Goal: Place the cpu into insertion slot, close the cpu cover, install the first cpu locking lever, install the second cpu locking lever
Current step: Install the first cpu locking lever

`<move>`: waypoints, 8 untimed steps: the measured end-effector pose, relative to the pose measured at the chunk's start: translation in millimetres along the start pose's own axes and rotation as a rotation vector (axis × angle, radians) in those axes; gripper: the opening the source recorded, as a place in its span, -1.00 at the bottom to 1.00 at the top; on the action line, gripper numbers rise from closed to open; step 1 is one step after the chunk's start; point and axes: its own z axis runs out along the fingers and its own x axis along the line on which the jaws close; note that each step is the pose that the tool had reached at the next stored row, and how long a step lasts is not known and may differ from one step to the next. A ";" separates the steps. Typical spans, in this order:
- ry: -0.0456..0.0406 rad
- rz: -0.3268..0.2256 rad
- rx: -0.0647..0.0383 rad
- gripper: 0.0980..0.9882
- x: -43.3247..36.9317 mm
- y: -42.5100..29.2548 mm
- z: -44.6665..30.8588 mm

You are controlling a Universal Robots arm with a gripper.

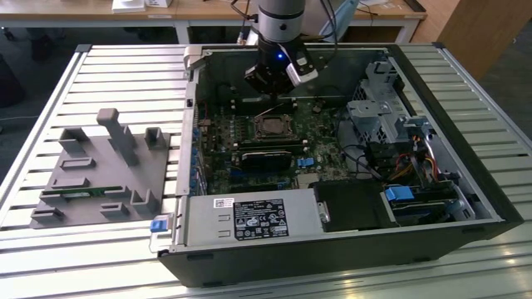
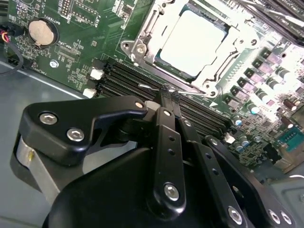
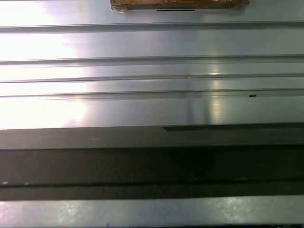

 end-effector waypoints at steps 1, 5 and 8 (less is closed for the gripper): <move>0.0000 0.000 0.000 -0.98 -0.7 0.4 0.4; 0.0000 0.000 0.000 -0.98 -4.1 0.8 2.6; 0.0000 0.000 0.000 -0.98 -6.6 0.8 4.2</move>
